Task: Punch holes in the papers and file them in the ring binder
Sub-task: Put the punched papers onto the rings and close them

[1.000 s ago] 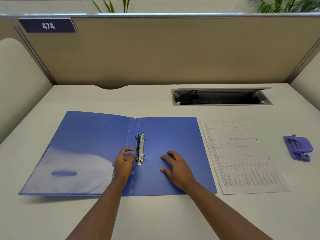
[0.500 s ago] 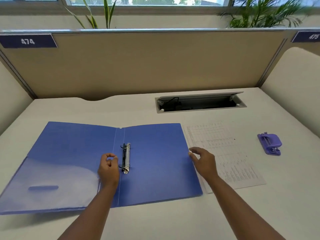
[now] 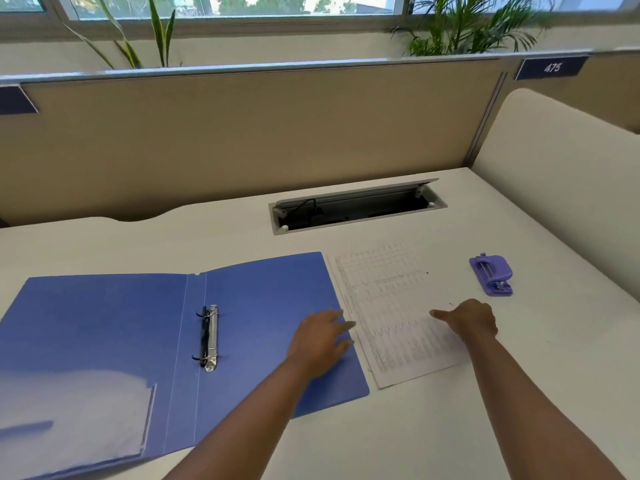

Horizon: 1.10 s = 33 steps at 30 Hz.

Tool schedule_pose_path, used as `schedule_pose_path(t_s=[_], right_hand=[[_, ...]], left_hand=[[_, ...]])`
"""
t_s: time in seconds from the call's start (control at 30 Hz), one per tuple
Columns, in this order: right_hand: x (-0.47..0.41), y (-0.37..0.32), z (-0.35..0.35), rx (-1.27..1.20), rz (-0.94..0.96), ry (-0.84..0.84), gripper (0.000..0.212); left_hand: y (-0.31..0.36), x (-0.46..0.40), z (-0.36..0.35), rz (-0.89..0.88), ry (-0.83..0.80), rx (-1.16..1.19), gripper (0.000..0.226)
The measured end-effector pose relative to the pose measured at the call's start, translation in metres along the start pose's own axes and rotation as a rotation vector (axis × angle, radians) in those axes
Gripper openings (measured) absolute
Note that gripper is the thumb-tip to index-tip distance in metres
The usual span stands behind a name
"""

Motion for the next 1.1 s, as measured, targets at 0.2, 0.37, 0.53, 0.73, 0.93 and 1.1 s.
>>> schedule_pose_path(t_s=[0.2, 0.37, 0.53, 0.73, 0.93, 1.1], right_hand=[[0.000, -0.002, -0.002, 0.113, -0.010, -0.041, 0.074], [-0.002, -0.003, -0.001, 0.148, 0.013, -0.039, 0.075], [-0.005, -0.002, -0.002, 0.145, 0.021, -0.130, 0.075], [-0.010, 0.000, 0.000, 0.010, 0.057, -0.200, 0.077], [-0.022, -0.007, 0.024, -0.116, 0.132, -0.207, 0.032], [-0.021, -0.012, 0.034, -0.064, 0.222, -0.197, 0.028]], left_hand=[[0.009, -0.013, -0.026, -0.016, -0.208, -0.186, 0.046], [0.010, -0.014, -0.030, 0.010, -0.264, -0.179, 0.046], [0.014, -0.013, -0.027, 0.034, -0.302, -0.179, 0.045], [0.016, -0.014, -0.026, 0.046, -0.314, -0.153, 0.044], [0.014, -0.014, -0.028, 0.063, -0.306, -0.113, 0.042], [0.004, -0.009, -0.019, 0.116, -0.183, 0.127, 0.046]])
Point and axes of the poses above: each hand's wrist, its own x-axis away from the middle knuckle, its own z-axis out of the back of the hand, y = z × x, the point moved 5 cm from there along -x, towards the middle knuckle, and after that the axes turned 7 degrees about x, right-handed, at the moved point
